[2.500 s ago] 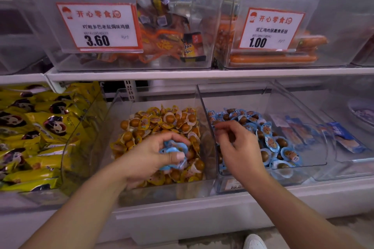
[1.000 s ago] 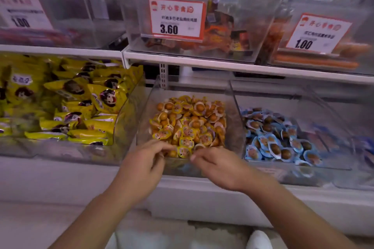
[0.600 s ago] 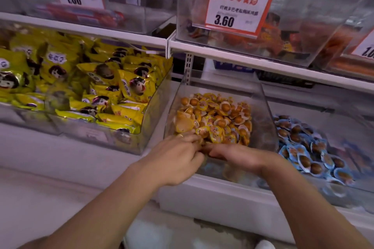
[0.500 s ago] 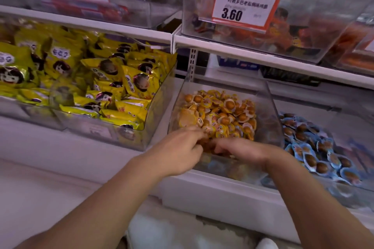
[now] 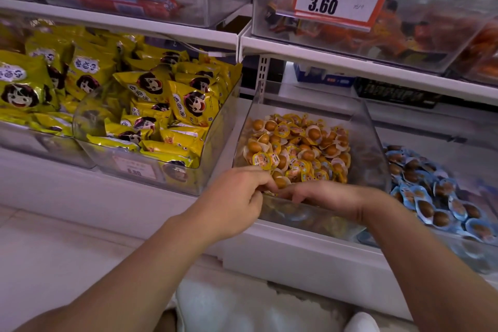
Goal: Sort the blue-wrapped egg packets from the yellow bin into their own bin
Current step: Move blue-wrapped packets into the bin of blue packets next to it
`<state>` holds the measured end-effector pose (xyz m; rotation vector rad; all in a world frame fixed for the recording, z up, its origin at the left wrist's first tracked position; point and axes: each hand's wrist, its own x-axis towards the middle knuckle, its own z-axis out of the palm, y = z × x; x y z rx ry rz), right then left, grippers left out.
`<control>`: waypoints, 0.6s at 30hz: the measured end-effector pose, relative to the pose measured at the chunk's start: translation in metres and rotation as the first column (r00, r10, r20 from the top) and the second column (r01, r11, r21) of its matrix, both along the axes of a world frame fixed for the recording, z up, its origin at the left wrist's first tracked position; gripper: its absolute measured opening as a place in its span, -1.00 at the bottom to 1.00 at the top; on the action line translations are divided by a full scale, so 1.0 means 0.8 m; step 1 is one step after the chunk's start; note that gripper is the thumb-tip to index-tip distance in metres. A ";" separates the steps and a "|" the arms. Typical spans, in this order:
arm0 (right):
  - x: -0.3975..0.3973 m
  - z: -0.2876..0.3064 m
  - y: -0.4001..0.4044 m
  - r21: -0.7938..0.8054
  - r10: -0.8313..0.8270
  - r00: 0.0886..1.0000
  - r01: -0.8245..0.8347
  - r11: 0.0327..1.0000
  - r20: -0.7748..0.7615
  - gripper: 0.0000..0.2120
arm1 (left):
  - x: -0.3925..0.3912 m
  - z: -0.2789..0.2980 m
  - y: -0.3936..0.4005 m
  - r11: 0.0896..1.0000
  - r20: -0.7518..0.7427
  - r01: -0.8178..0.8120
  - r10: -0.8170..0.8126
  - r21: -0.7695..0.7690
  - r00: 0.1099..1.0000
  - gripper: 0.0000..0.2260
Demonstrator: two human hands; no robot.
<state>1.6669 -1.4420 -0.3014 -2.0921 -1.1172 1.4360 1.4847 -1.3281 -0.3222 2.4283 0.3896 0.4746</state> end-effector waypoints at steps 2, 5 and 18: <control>0.000 0.001 0.002 -0.003 -0.030 0.999 0.030 1.000 0.020 -0.60 | 0.000 0.000 0.001 1.000 0.007 -0.003 0.003 -0.004 1.000 -0.64; 0.003 0.006 -0.001 0.016 0.016 0.995 -0.017 1.000 0.096 -0.50 | 0.001 0.002 0.002 1.000 0.015 -0.006 0.006 -0.015 1.000 -0.64; -0.005 -0.001 0.003 0.020 -0.021 0.999 0.020 1.000 0.031 -0.42 | 0.006 -0.002 0.001 0.998 -0.028 -0.047 0.048 0.038 0.998 -0.65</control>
